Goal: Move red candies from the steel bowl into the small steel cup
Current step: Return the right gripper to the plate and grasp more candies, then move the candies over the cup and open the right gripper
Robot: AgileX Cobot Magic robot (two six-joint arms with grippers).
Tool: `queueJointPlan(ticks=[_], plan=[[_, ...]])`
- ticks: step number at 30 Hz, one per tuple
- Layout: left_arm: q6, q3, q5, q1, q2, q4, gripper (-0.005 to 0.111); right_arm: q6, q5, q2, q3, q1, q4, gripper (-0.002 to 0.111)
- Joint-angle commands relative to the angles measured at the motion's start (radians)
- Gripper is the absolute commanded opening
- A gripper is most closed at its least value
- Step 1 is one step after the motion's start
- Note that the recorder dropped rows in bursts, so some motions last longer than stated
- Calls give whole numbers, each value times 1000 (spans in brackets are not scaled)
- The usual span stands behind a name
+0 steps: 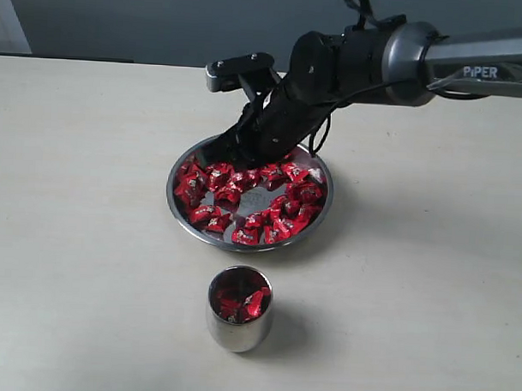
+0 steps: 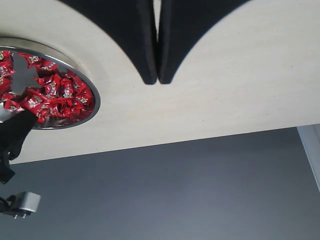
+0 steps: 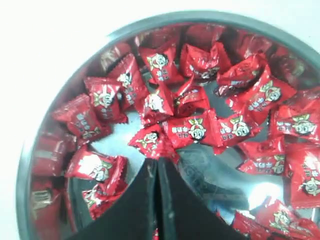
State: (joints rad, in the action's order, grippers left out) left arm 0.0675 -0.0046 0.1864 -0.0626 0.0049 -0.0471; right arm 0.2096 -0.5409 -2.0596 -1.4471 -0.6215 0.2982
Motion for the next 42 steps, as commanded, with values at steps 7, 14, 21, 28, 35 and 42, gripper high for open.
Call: queueJointPlan(ticks=[7,14,21,28,35,42], plan=[[1,5,-6,1,-5,0,2,34,-53,44,-4,4,-35,-1],[1,5,-6,1,-5,0,2,34,-182,184,-4,2,-35,-1],[1,5,-6,1,-5,0,2,34,-309,381,8,-64,-35,-1],[1,5,-6,1,-5,0,2,34,-291,581,268,-169,-2,-1],[1,5,-6,1,-5,0,2,34,-102,590,470,-180,51,-1],[1,5,-6,1,-5,0,2,34,-122,583,470,-180,78,-1]])
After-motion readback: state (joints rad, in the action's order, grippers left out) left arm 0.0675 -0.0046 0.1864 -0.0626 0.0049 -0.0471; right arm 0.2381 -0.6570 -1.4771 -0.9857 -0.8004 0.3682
